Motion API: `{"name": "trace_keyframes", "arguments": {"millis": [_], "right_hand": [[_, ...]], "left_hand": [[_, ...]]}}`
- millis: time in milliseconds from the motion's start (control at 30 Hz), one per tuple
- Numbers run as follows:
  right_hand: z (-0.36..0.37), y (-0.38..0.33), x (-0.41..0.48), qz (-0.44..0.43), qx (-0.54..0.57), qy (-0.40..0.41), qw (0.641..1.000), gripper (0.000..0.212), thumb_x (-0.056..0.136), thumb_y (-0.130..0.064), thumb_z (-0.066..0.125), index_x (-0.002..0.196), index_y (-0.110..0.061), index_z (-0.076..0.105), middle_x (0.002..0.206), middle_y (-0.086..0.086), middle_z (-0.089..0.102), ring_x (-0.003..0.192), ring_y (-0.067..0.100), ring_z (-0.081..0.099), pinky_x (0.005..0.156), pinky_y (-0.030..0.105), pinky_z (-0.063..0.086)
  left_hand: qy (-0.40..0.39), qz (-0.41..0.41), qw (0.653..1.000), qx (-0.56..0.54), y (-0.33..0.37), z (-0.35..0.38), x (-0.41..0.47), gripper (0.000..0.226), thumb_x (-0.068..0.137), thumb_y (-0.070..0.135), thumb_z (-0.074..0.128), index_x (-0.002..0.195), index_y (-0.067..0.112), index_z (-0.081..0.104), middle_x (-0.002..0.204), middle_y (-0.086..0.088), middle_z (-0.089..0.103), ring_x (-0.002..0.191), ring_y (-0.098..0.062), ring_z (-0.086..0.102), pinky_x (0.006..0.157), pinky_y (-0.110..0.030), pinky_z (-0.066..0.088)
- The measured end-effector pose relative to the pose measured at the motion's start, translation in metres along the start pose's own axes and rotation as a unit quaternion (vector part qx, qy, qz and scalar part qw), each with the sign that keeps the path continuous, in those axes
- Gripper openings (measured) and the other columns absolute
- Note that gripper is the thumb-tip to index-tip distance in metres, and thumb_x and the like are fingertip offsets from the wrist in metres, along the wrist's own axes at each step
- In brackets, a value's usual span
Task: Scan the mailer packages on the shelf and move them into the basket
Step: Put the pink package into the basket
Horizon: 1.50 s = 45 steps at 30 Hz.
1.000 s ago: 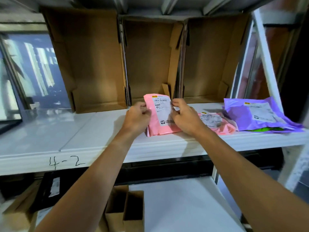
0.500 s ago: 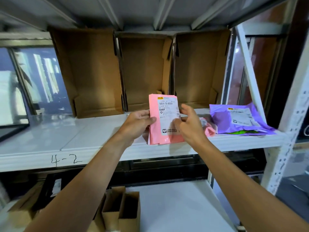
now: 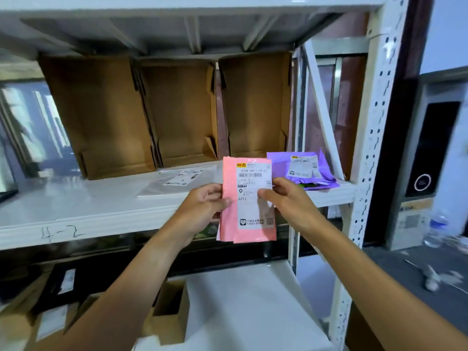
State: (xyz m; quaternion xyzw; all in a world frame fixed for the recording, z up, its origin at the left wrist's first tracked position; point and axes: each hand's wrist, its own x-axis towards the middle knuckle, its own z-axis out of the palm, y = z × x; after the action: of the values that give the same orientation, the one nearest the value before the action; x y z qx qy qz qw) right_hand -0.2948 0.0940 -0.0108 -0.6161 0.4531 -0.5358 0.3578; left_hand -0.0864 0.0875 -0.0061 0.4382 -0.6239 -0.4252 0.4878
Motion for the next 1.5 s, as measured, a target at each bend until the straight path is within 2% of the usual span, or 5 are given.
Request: {"name": "trace_keyframes", "arguments": {"millis": [300, 467, 833, 1167, 1500], "right_hand": [[-0.044, 0.066, -0.051, 0.051, 0.003, -0.047, 0.998, 0.015, 0.097, -0.02, 0.062, 0.109, -0.017, 0.071, 0.105, -0.008, 0.076, 0.098, 0.011, 0.071, 0.087, 0.035, 0.056], [-0.044, 0.099, -0.075, 0.104, 0.007, -0.075, 0.992, 0.021, 0.098, -0.018, 0.061, 0.108, -0.002, 0.07, 0.101, 0.005, 0.076, 0.083, 0.012, 0.072, 0.071, 0.025, 0.059], [-0.028, 0.175, -0.121, 0.184, -0.029, -0.079, 0.979, 0.017, 0.099, -0.023, 0.057, 0.106, -0.013, 0.069, 0.1, -0.001, 0.076, 0.09, 0.017, 0.072, 0.085, 0.039, 0.059], [-0.034, 0.265, -0.189, 0.3, 0.028, 0.047, 0.952, 0.02, 0.09, -0.019, 0.062, 0.102, -0.006, 0.07, 0.106, 0.021, 0.071, 0.097, 0.036, 0.07, 0.094, 0.058, 0.052], [-0.053, 0.38, -0.281, 0.408, 0.066, 0.035, 0.91, 0.028, 0.081, 0.008, 0.062, 0.108, 0.0, 0.062, 0.105, 0.005, 0.076, 0.096, 0.029, 0.072, 0.085, 0.045, 0.06]], "left_hand": [[0.001, -0.057, 0.997, -0.051, -0.041, 0.064, -0.039, 0.02, 0.092, -0.006, 0.061, 0.099, 0.013, 0.067, 0.092, 0.001, 0.076, 0.08, -0.006, 0.072, 0.067, -0.016, 0.055], [0.009, -0.106, 0.992, -0.069, -0.079, 0.077, -0.065, 0.023, 0.093, 0.0, 0.062, 0.114, 0.008, 0.065, 0.111, -0.008, 0.075, 0.1, -0.02, 0.07, 0.098, -0.043, 0.05], [-0.043, -0.175, 0.982, -0.056, -0.162, 0.084, -0.078, 0.024, 0.095, 0.0, 0.061, 0.117, 0.008, 0.064, 0.117, -0.007, 0.073, 0.114, -0.029, 0.066, 0.105, -0.051, 0.048], [-0.161, -0.254, 0.952, -0.049, -0.256, 0.127, -0.097, 0.022, 0.097, 0.016, 0.06, 0.112, 0.004, 0.07, 0.108, -0.01, 0.075, 0.095, -0.022, 0.07, 0.088, -0.033, 0.056], [-0.199, -0.332, 0.922, -0.013, -0.366, 0.204, -0.133, 0.022, 0.095, 0.014, 0.063, 0.113, 0.006, 0.074, 0.103, -0.007, 0.077, 0.095, -0.022, 0.073, 0.075, -0.024, 0.058]]}}
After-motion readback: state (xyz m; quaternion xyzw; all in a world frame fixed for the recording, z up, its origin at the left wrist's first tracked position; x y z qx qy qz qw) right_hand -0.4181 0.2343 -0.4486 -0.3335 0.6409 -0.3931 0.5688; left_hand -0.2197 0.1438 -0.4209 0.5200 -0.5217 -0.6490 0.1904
